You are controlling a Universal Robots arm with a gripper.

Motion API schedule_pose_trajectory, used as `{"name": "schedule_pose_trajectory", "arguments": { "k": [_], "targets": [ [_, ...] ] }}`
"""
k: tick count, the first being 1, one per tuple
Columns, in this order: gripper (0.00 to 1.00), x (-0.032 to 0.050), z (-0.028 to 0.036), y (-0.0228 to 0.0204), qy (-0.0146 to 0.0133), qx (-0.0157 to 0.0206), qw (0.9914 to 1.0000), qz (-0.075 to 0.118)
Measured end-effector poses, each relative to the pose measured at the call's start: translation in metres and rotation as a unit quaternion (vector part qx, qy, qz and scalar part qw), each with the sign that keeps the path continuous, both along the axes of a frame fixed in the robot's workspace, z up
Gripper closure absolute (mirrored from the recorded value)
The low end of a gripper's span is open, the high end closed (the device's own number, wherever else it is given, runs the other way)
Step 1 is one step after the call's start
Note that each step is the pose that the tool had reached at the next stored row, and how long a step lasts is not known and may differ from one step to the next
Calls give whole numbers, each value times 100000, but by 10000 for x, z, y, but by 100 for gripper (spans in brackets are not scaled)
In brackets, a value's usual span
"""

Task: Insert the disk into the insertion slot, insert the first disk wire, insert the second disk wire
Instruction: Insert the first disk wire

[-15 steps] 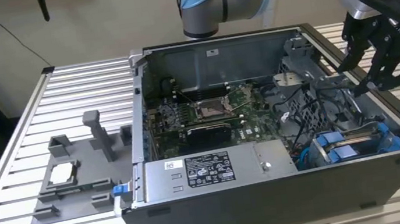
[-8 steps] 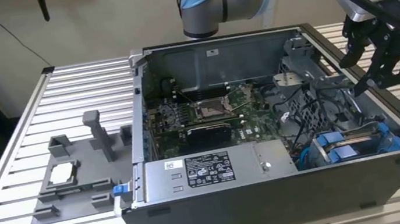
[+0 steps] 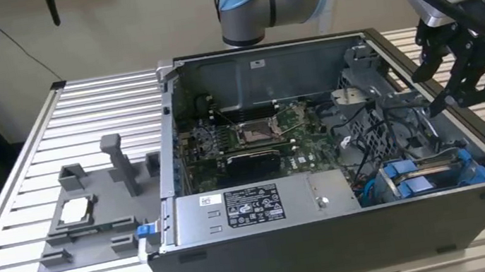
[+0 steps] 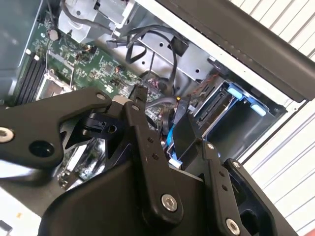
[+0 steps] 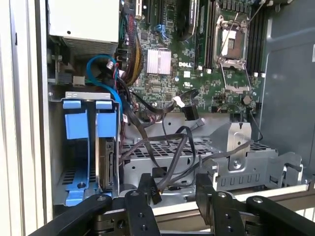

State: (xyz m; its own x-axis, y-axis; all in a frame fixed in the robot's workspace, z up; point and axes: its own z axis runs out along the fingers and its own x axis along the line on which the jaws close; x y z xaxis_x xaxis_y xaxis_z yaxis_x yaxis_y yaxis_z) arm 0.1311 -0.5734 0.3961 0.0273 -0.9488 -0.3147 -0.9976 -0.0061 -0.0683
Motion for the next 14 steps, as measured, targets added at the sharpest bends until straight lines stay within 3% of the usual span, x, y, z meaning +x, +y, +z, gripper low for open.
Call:
{"name": "schedule_pose_trajectory", "arguments": {
  "k": [8, 12, 14],
  "targets": [
    [51, -23, -8, 0, -1574, 701, 99985, 86],
    [51, -44, -17, 1, -2340, 794, 99969, 181],
    [51, -56, -23, 2, -2898, 807, 99954, 330]
  ]
}}
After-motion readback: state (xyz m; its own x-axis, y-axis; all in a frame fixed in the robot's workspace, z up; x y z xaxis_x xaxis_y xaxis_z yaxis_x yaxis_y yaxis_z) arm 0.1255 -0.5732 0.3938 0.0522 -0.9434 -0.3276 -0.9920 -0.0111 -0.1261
